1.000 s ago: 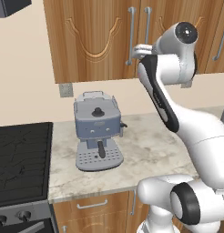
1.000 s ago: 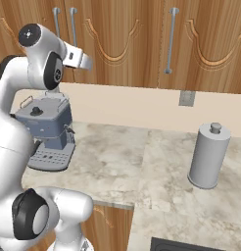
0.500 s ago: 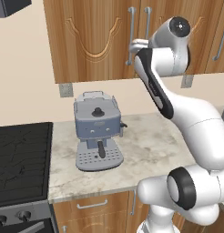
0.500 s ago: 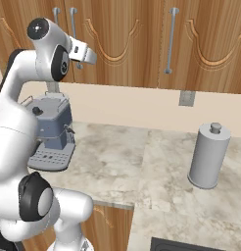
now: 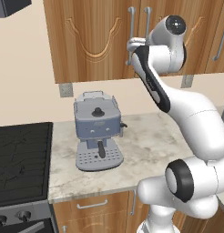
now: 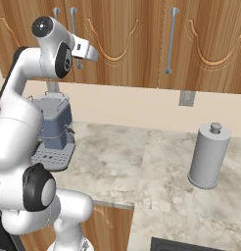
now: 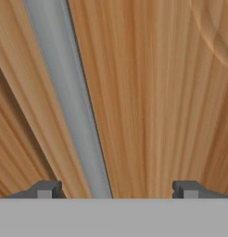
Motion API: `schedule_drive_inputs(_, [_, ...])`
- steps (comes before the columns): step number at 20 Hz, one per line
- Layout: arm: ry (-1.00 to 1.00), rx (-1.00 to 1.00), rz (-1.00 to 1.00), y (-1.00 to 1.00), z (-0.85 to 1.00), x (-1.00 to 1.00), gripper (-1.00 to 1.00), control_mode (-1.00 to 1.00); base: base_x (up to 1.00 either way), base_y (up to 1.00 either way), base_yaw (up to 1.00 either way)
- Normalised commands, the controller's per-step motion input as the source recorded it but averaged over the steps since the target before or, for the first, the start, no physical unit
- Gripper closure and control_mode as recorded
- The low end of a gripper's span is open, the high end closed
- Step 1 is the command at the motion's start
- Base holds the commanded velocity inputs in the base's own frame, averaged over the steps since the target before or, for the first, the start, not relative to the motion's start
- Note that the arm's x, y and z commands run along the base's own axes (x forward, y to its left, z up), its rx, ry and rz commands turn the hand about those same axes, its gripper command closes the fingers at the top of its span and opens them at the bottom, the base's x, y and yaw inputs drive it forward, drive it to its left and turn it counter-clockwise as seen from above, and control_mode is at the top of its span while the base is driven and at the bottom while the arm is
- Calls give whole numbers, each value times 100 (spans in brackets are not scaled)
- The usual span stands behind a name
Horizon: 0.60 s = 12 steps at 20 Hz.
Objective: Open the cabinet, pick the kettle from the cabinet, and place it in the sink.
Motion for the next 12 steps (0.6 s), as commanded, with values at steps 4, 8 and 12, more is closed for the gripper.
schedule_drive_inputs(4, [0, 1, 0, -5, 0, 39, -100, -100, 0, 0, 0])
schedule_drive_inputs(8, [0, 1, 0, -6, 1, 38, -100, -100, 0, 0, 0])
schedule_drive_inputs(12, [0, 2, 0, -7, 2, 42, -100, -100, 0, 0, 0])
